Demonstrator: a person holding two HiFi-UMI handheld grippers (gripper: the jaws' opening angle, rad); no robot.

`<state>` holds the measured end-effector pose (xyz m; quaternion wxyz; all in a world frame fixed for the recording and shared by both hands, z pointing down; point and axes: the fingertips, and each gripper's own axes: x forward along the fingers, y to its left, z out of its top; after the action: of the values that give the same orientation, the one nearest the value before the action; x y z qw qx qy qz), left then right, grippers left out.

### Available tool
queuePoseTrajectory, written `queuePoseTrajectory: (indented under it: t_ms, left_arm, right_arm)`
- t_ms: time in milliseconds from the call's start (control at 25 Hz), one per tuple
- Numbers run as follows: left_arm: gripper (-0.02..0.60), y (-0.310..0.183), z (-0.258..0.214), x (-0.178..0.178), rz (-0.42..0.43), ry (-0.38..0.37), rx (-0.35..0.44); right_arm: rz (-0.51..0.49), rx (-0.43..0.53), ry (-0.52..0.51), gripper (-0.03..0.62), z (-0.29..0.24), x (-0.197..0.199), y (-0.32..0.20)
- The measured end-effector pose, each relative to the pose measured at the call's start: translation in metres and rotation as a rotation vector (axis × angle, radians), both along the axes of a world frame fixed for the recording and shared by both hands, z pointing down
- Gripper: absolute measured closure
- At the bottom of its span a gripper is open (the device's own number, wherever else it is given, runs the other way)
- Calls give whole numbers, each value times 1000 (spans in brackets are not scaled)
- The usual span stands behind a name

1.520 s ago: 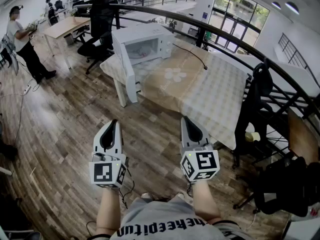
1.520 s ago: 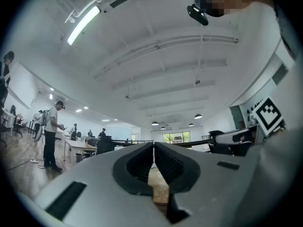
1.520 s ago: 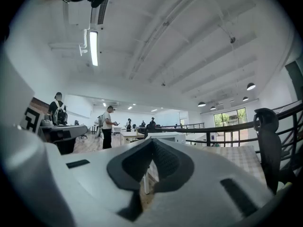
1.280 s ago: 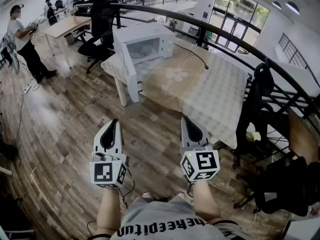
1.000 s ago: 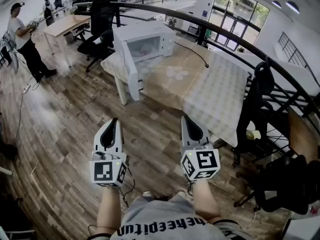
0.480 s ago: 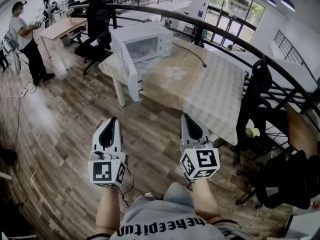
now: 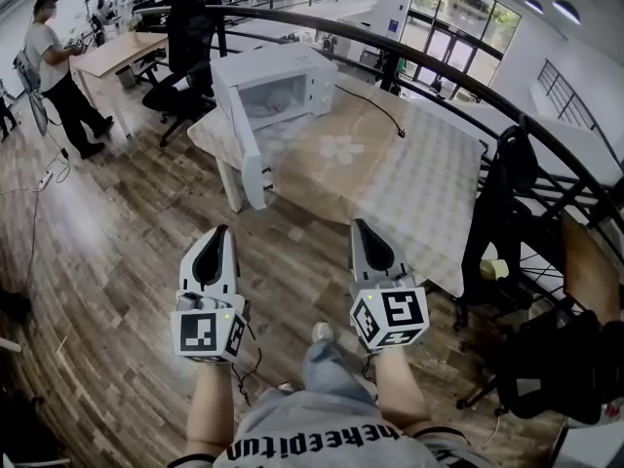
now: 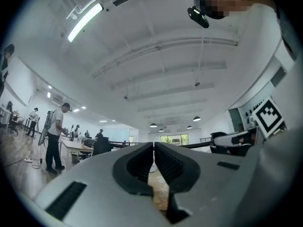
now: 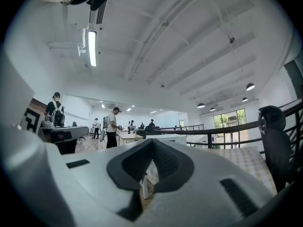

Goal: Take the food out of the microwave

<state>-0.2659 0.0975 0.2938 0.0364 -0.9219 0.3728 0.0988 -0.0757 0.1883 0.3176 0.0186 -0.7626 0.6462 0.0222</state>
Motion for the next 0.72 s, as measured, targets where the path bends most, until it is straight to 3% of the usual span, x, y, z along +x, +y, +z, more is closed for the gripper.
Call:
queuePoseTrajectory:
  t_ms: [720]
  left_arm:
    - [570,-105,-12,99,-75,30,47]
  right_arm:
    - [-98,20,17,589,-16,102,-125]
